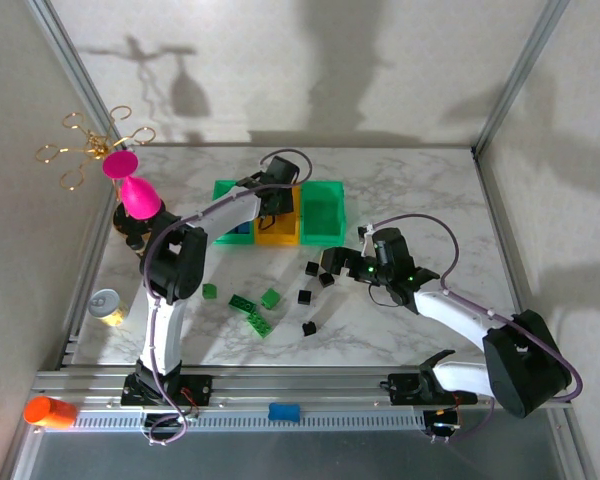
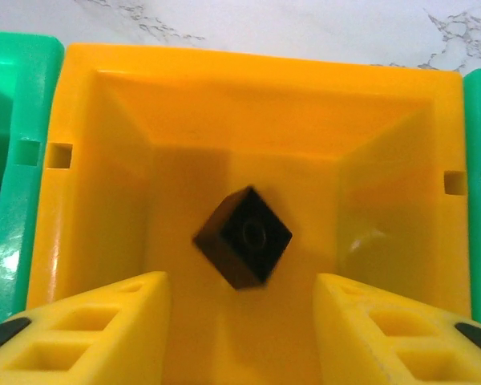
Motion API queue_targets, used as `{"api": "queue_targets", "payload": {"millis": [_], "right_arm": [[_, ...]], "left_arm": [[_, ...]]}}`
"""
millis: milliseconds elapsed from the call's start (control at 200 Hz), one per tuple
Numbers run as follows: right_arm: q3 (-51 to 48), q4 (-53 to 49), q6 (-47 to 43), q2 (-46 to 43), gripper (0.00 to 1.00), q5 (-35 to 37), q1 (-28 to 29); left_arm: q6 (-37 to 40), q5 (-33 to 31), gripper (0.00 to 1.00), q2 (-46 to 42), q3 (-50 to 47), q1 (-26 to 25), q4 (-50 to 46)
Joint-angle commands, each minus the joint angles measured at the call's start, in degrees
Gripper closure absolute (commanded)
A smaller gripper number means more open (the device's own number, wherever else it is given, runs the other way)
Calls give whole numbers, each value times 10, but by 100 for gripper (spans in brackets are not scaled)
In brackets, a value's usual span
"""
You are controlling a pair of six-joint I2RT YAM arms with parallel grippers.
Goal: Sort the legos into containers by color
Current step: Place the lego in the container, then pick up the lego from the center of the table.
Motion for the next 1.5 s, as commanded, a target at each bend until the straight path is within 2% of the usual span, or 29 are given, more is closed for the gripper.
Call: {"api": "queue_targets", "payload": {"millis": [0, 340, 496, 641, 841, 991, 1497], "right_arm": [[23, 1, -17, 1, 1, 5, -3], [4, -18, -11, -25, 1, 10, -17], [-15, -35, -4, -46, 1, 10, -34], [-40, -40, -6, -64, 1, 4, -46], [-69, -39, -2, -75, 1, -1, -64], [-79, -42, 2, -86, 1, -4, -80], [-88, -26, 3, -83, 1, -13, -88]], "left_arm": [[4, -2, 50, -19, 10, 4, -23], [-27, 28, 51, -172, -127, -23, 31], [-51, 31, 51, -236, -205, -69, 55], [-71, 16, 51, -260, -244, -127, 64], [-87, 13, 48, -225, -252, -187, 67], [-90, 5, 44, -177, -233, -206, 48], [-99, -26, 41, -84, -196, -219, 39]]}}
